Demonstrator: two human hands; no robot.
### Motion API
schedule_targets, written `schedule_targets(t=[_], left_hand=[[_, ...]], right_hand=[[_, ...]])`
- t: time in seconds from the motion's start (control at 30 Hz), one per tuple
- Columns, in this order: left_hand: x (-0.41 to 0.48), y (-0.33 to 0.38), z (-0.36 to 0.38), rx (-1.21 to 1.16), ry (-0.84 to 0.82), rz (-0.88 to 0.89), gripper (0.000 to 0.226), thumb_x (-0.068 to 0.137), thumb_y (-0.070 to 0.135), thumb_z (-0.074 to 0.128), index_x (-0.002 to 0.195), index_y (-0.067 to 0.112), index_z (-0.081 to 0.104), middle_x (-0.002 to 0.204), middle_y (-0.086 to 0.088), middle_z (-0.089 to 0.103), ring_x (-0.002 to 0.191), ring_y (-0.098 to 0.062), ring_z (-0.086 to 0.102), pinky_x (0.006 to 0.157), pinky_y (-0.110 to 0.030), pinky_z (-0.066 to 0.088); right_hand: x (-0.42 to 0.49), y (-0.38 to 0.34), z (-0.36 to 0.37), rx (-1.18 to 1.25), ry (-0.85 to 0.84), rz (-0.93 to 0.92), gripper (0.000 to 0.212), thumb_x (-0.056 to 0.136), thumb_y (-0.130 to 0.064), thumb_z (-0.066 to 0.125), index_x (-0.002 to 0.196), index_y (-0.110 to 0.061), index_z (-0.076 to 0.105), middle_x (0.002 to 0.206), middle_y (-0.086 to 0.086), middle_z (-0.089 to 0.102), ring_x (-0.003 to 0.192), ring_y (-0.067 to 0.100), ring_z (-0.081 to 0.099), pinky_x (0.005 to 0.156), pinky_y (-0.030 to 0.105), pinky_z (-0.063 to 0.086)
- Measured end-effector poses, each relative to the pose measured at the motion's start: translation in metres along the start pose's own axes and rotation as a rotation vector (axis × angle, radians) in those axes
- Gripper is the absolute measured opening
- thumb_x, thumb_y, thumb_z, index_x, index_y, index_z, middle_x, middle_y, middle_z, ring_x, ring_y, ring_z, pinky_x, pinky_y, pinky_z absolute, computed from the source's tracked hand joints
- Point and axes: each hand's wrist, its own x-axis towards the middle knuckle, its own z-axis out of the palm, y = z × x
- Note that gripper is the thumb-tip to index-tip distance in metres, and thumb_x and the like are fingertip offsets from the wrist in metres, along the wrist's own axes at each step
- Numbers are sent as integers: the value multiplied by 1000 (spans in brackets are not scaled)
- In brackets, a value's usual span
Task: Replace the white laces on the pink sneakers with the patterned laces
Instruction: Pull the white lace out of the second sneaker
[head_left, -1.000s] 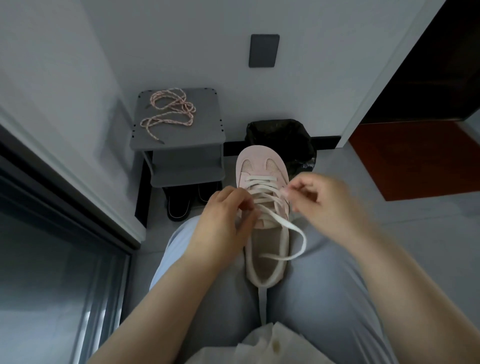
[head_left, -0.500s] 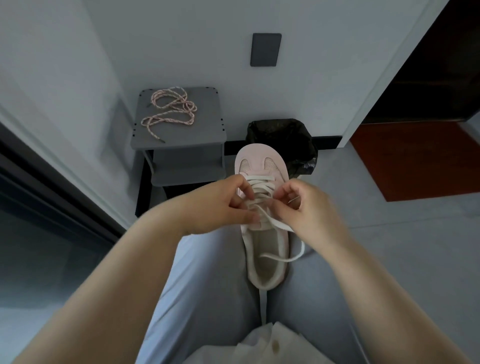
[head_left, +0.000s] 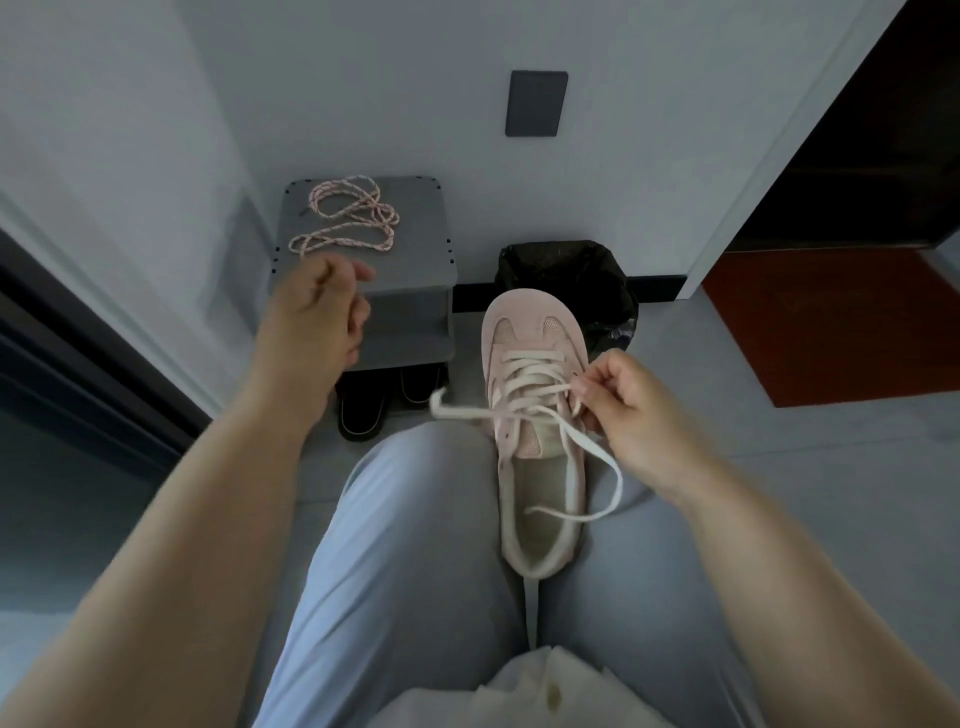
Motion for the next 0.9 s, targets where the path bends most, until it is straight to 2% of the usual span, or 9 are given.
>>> schedule_targets(t=[0.2, 0.3, 0.4, 0.5, 0.57, 0.67, 0.73, 0.87, 0.9], left_hand=[[-29, -9, 32, 501, -367, 145, 12, 87, 21, 60, 75, 24, 61, 66, 10, 61, 57, -3, 53, 60, -20, 43], [-45, -18, 53, 439, -460, 103, 17, 75, 27, 74, 69, 18, 61, 57, 10, 57, 48, 4, 48, 50, -8, 37], [-52, -23, 61, 434, -424, 103, 24, 69, 31, 79, 72, 16, 60, 59, 11, 56, 49, 2, 48, 49, -6, 37], [-59, -21, 66, 430, -380, 144, 33, 68, 28, 79, 82, 16, 52, 73, 7, 60, 57, -1, 53, 56, -14, 44], [-62, -20, 68, 464, -364, 172, 32, 70, 26, 78, 82, 17, 50, 74, 7, 59, 59, -3, 53, 57, -16, 44], [-62, -20, 71, 527, -352, 203, 18, 74, 23, 73, 73, 21, 56, 67, 10, 56, 59, -3, 51, 55, -10, 40], [-60, -20, 72, 563, -377, 220, 15, 78, 22, 69, 72, 21, 56, 68, 10, 55, 61, -3, 50, 54, -10, 39], [-57, -16, 68, 514, -439, 261, 12, 83, 13, 61, 73, 13, 54, 72, 1, 62, 69, -15, 58, 58, -17, 42], [-56, -15, 65, 479, -441, 247, 13, 84, 12, 59, 73, 13, 52, 73, -1, 64, 70, -16, 59, 61, -19, 44]], right_hand=[[4, -26, -15, 294, -351, 127, 14, 96, -11, 45, 82, -12, 47, 64, 2, 48, 48, 7, 32, 47, 17, 26], [7, -29, -22, 17, -357, 122, 9, 91, -9, 53, 95, -17, 52, 68, -1, 58, 49, 2, 46, 51, 16, 35], [9, -22, -21, -619, -45, -204, 17, 84, -7, 56, 93, -21, 54, 63, -9, 48, 53, 7, 44, 48, 22, 31], [6, -16, -20, -836, 379, -549, 16, 78, -9, 51, 91, -13, 58, 83, 1, 52, 67, 17, 50, 48, 24, 34], [2, -9, -12, -582, 441, -504, 14, 82, -12, 54, 96, -12, 57, 88, 3, 57, 70, 17, 56, 51, 28, 43], [-1, -11, -1, 208, 233, -53, 6, 90, -14, 55, 85, -14, 55, 57, -7, 57, 53, 14, 56, 54, 27, 49], [-1, -8, -5, 362, 157, 84, 18, 93, -14, 51, 76, -16, 56, 42, -11, 46, 43, 5, 43, 47, 19, 40], [-2, -5, -36, -525, 376, -275, 11, 87, -28, 60, 80, -19, 58, 51, -9, 53, 42, 5, 43, 41, 20, 30], [-1, -7, -47, -568, 461, -300, 13, 87, -31, 61, 82, -20, 59, 57, -6, 57, 45, 7, 45, 44, 22, 32]])
